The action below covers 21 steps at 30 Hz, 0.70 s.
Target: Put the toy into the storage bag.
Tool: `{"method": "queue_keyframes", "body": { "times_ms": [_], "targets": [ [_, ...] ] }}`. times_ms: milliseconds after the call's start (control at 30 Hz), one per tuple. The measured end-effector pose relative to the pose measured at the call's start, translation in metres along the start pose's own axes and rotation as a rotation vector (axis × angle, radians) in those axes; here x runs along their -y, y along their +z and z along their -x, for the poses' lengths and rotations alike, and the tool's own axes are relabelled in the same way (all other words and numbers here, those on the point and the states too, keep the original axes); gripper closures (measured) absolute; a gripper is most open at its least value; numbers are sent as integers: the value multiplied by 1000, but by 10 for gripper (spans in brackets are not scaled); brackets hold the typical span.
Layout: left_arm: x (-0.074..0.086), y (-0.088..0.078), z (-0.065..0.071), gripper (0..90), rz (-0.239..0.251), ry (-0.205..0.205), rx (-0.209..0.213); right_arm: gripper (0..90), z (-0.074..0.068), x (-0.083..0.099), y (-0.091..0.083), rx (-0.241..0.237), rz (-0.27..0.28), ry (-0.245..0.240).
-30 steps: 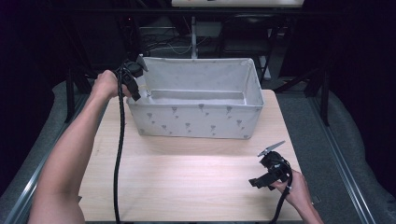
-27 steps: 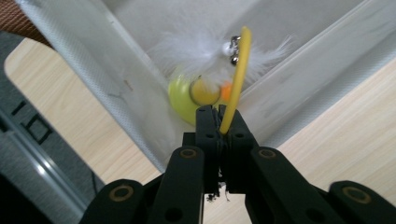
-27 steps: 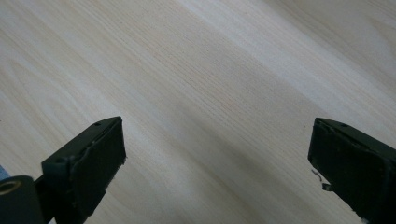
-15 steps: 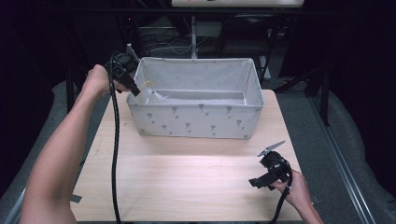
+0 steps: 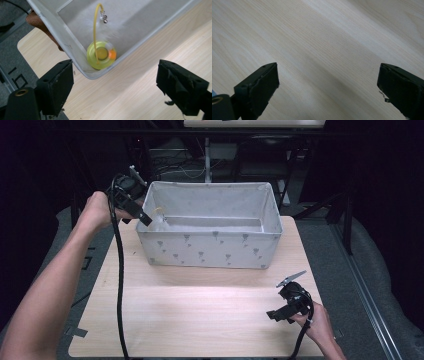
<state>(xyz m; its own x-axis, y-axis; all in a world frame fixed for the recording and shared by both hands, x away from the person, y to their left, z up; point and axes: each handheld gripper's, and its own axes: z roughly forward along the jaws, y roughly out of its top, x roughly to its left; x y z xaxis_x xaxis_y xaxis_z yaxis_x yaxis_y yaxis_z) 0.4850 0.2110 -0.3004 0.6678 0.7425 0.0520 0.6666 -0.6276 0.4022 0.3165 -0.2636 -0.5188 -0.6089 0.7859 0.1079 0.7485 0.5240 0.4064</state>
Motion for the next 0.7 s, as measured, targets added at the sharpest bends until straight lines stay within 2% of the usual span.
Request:
{"method": "queue_keyframes", "body": {
  "times_ms": [133,167,300,367,400,533,567,667,700],
  "targets": [
    [15,-6,15,49,17,27,-11,35,0,0,-1,6,-8,-3],
    [18,-7,18,33,19,35,-8,35,-1,0,0,6,6,8],
    [29,-9,29,5,29,59,-11,35,0,0,-1,7,-7,-3],
    [43,-11,39,2,40,83,-6,35,-2,0,0,1,4,5],
    [43,-11,39,2,40,83,-6,35,-2,0,0,-2,5,6],
    [62,-10,50,2,43,94,-5,35,-2,-1,0,-3,5,5],
    [73,-7,54,2,46,97,3,35,-2,-1,0,-2,6,5],
    [88,-1,61,2,42,101,5,35,-2,-1,0,1,-4,-3],
    [88,-1,61,2,42,101,5,35,-2,-1,0,1,-4,-3]
  ]
}}
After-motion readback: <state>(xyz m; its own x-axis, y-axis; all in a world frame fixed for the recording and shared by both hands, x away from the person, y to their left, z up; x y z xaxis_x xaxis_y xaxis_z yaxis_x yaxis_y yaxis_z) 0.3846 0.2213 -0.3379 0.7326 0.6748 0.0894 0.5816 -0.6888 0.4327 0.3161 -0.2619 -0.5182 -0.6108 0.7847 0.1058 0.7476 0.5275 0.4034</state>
